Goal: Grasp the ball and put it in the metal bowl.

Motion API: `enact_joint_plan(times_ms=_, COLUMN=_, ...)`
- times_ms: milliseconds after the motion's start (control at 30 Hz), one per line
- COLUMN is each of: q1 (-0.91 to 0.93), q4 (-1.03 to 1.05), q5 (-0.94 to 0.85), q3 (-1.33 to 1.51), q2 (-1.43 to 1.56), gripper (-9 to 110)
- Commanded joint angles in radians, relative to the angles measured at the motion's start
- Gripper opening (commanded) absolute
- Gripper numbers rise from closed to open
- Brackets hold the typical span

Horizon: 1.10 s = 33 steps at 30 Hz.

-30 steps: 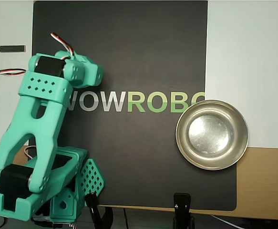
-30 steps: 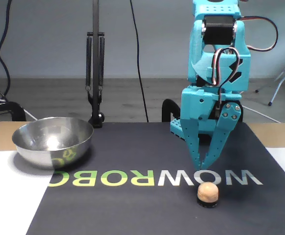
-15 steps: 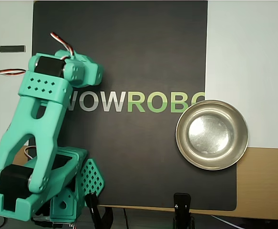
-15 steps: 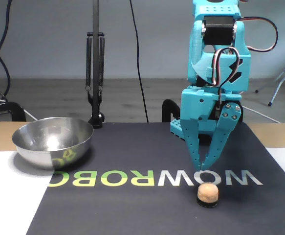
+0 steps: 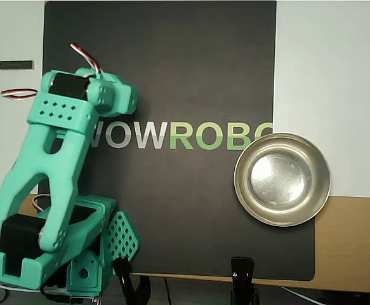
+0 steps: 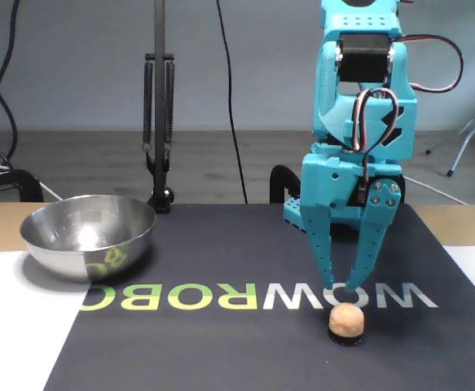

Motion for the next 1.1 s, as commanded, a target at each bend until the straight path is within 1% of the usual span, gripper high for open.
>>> enact_joint_plan(times_ms=0, q1=0.0, q4=-0.005, q5=-0.006, q3=-0.003, q2=0.003, gripper=30)
enact_joint_plan(times_ms=67, q1=0.0, q4=-0.005, q5=-0.006, q3=-0.003, q2=0.003, gripper=33)
enact_joint_plan(times_ms=200, q1=0.0, q4=-0.005, q5=-0.006, q3=-0.003, q2=0.003, gripper=34)
enact_joint_plan(times_ms=1067, q1=0.0, q4=-0.006, q5=0.002, q3=-0.005, q2=0.0, gripper=33)
